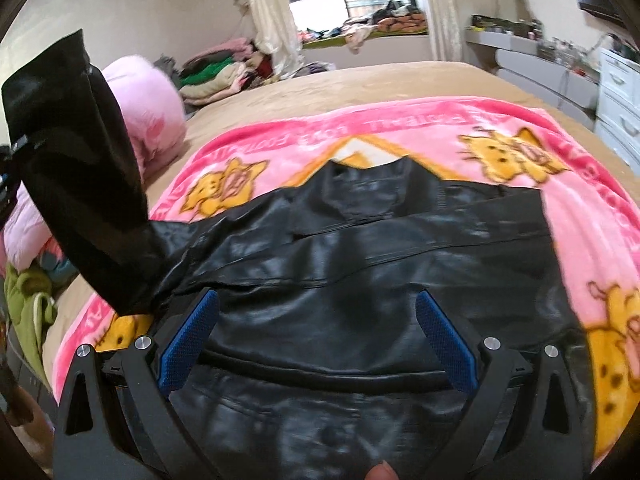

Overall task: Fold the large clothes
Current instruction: 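Lift the sleeve with the left gripper, fold it across the jacket, release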

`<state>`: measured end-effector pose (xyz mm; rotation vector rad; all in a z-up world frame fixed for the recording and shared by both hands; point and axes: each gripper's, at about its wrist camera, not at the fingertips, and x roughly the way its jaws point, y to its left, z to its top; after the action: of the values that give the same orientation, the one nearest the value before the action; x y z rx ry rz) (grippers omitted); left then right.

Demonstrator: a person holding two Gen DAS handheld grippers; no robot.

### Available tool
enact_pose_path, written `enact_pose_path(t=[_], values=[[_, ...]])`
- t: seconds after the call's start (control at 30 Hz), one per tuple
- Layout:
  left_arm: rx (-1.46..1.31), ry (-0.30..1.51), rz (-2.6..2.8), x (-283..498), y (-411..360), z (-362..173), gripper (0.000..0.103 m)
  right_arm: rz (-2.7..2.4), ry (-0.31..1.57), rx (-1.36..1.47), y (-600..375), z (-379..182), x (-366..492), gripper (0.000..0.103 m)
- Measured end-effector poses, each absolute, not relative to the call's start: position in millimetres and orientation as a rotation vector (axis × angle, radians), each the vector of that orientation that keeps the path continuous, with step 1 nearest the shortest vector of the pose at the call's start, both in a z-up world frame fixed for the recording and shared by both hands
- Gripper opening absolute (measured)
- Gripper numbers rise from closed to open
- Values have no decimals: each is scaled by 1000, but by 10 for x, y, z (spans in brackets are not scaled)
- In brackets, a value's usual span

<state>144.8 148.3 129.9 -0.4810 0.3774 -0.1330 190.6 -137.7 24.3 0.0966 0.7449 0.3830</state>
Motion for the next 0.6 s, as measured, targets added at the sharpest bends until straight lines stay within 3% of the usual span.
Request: enact_pose_path(t=[0.27, 0.6], values=[[-414, 451, -303, 1577, 854, 1140, 0, 238, 650, 182, -2078, 393, 1793, 98], [-261, 658, -381, 1868, 110, 535, 1, 168, 673, 262, -2540, 285, 1783, 97]])
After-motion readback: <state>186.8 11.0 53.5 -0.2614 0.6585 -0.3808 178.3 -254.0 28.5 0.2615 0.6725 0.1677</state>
